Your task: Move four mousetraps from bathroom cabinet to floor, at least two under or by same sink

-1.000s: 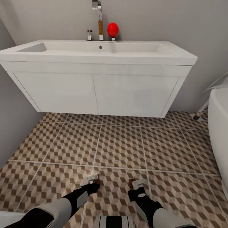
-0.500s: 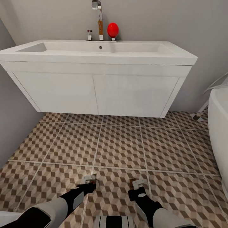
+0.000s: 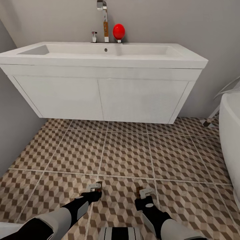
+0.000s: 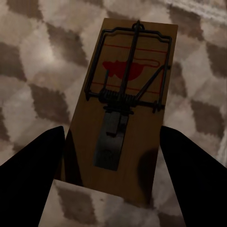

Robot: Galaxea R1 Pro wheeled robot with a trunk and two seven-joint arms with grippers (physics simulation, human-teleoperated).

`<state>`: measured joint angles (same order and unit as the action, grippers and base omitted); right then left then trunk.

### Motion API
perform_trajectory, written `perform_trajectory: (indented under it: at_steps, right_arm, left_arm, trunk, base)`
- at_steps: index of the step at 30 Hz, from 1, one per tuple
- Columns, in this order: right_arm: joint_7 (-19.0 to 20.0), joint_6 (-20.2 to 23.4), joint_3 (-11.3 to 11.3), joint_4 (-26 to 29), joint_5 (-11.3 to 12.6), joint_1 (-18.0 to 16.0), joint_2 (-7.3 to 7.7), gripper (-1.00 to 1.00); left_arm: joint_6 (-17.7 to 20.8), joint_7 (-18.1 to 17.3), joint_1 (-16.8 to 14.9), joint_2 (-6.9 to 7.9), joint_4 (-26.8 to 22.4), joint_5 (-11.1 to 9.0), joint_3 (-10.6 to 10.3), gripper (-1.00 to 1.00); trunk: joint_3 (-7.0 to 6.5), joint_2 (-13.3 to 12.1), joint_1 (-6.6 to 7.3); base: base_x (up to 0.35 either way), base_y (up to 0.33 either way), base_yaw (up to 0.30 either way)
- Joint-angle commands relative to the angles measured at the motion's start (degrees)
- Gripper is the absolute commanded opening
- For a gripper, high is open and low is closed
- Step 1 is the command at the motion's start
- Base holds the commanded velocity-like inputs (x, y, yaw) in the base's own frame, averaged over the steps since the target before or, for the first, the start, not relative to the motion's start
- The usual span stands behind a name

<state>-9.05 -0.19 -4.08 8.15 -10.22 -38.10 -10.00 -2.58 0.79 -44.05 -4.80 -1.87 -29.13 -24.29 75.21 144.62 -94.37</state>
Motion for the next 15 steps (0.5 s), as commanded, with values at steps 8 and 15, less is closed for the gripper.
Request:
perform_trajectory:
  at_steps: [8,15]
  right_arm:
    - [-0.4,-0.1,-0.4,-0.1,-0.1,0.0,0.00,-1.00]
    - [-0.4,-0.4,-0.4,-0.1,-0.1,0.0,0.00,-1.00]
  left_arm:
    - [-0.6,0.1,0.0,0.03,0.0,-0.4,-0.6,-1.00]
    - [-3.6,0.1,0.0,0.02,0.0,2.4,-1.1,-1.00]
  trunk:
    - [0.04,0.0,0.01]
    - [0.04,0.0,0.01]
  base:
    - [0.000,0.000,0.000]
    - [0.000,0.000,0.000]
